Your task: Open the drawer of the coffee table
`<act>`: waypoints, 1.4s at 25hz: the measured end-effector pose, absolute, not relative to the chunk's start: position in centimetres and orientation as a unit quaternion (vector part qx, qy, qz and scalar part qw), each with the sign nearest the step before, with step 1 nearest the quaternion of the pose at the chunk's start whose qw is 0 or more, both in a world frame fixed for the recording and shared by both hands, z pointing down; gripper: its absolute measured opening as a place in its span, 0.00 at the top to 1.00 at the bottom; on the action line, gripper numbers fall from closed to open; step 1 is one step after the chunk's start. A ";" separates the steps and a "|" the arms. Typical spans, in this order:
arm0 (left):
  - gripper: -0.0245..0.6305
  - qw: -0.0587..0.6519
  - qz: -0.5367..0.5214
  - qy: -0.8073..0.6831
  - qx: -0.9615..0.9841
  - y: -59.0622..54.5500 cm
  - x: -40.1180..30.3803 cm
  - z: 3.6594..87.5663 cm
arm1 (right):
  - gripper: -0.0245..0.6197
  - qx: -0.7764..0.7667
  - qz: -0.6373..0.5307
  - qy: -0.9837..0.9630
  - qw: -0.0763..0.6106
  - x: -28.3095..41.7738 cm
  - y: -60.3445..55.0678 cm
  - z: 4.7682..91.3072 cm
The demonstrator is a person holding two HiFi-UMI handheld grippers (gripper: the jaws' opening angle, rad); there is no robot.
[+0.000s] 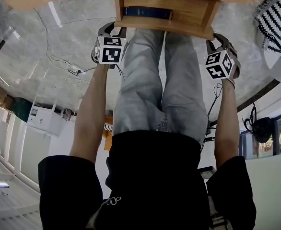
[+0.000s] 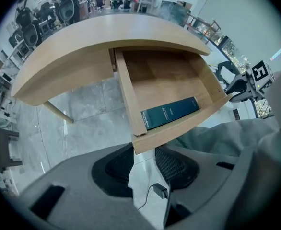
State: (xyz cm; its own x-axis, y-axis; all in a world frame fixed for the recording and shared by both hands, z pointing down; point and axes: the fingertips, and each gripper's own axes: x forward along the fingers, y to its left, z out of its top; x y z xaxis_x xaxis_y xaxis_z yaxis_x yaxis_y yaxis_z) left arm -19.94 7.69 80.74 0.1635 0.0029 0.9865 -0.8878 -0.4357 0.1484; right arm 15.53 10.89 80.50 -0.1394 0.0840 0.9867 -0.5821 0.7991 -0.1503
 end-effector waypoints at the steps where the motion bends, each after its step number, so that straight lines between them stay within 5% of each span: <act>1: 0.76 0.406 0.550 -0.341 0.645 7.8 -20.0 80.9 | 0.77 0.175 0.264 -0.706 0.633 15.5 11.0 80.7; 28: 0.76 0.423 0.586 -0.310 0.618 9.3 -20.2 84.3 | 0.73 0.170 0.286 -0.678 0.656 15.2 12.2 84.2; 35: 0.80 0.554 0.539 -0.339 0.536 12.0 -20.3 83.7 | 0.72 0.230 0.314 -0.647 0.656 15.6 12.2 83.6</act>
State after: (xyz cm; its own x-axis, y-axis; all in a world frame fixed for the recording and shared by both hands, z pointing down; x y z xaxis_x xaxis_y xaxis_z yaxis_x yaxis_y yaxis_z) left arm -20.28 11.96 83.69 0.1887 0.2348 0.9535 -0.9609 -0.1561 0.2286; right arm 15.55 12.25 83.60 -0.0343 0.1146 0.9928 -0.7087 0.6977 -0.1050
